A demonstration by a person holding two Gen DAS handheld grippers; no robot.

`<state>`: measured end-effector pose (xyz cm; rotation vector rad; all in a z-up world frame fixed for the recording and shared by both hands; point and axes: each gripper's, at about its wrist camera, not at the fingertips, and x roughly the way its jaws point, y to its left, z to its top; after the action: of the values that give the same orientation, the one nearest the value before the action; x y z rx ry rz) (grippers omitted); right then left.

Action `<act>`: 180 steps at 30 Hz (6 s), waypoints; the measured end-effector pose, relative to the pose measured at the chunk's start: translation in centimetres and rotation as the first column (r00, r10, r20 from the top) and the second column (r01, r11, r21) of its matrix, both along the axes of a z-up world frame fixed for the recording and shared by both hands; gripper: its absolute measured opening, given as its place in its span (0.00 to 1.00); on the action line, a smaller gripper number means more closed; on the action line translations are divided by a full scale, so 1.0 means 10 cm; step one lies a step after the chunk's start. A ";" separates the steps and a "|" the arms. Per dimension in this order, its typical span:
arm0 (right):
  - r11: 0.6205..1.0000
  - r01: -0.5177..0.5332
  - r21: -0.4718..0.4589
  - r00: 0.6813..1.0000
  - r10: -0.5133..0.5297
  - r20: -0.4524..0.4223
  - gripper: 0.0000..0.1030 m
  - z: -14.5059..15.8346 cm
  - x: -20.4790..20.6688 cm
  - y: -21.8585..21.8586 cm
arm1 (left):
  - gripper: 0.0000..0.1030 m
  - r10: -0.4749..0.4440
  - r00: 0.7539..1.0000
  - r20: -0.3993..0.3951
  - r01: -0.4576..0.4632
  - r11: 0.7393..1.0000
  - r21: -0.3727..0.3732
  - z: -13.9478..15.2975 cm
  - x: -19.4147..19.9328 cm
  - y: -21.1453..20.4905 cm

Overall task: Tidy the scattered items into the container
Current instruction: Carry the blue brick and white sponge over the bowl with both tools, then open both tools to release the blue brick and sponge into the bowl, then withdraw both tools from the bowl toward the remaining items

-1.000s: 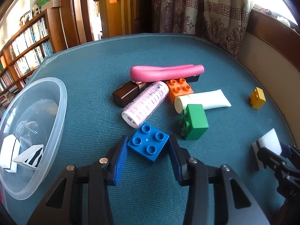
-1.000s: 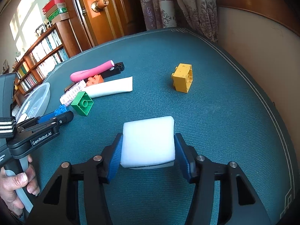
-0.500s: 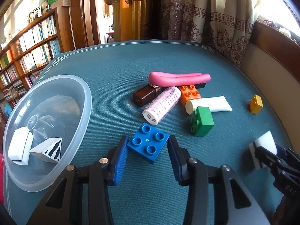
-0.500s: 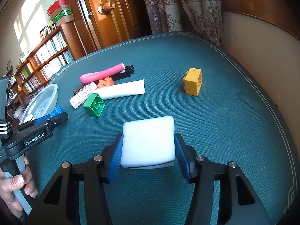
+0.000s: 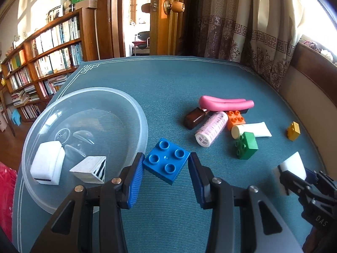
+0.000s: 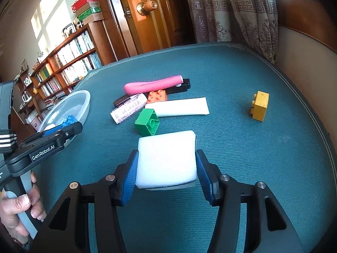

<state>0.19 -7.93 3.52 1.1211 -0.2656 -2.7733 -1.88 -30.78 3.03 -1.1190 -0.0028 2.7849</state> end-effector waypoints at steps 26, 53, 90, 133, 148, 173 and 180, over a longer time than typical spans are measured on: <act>0.983 -0.183 0.024 0.982 0.184 -0.034 0.54 0.21 -0.35 -1.01 | 0.46 0.148 0.989 -0.004 -0.147 0.987 0.058 -0.05 -0.15 -0.84; 0.952 -0.300 0.061 0.951 0.304 -0.054 0.55 0.24 -0.85 -1.80 | 0.57 0.177 0.984 -0.018 -0.173 0.977 0.125 0.04 -0.03 -1.22; 0.917 -0.390 0.083 0.915 0.396 -0.077 0.60 0.13 -1.02 -2.15 | 0.75 0.312 0.949 -0.051 -0.300 0.939 0.167 0.17 0.21 -1.64; 0.994 -0.107 -0.019 0.992 0.105 -0.066 0.65 -0.03 -0.30 -0.62 | 0.77 0.140 0.989 -0.057 -0.135 0.987 0.084 0.25 0.28 -0.80; 0.989 0.138 -0.051 0.990 -0.140 -0.023 0.65 -0.16 -0.11 0.48 | 0.77 0.008 1.000 -0.024 -0.008 1.000 0.017 0.17 0.25 -0.12; 0.974 0.219 -0.063 0.975 -0.220 -0.005 0.65 -0.15 -0.27 1.24 | 0.77 -0.175 0.981 0.084 0.179 0.983 -0.050 -0.10 0.02 0.94; 0.973 0.222 -0.067 0.975 -0.223 -0.006 0.66 -0.15 -0.32 1.28 | 0.77 -0.194 0.975 0.108 0.200 0.979 -0.039 -0.17 -0.12 1.09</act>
<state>-3.05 4.89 2.06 1.1202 -0.5082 -2.9376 -3.13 -19.88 1.29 -1.2033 0.1591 2.5634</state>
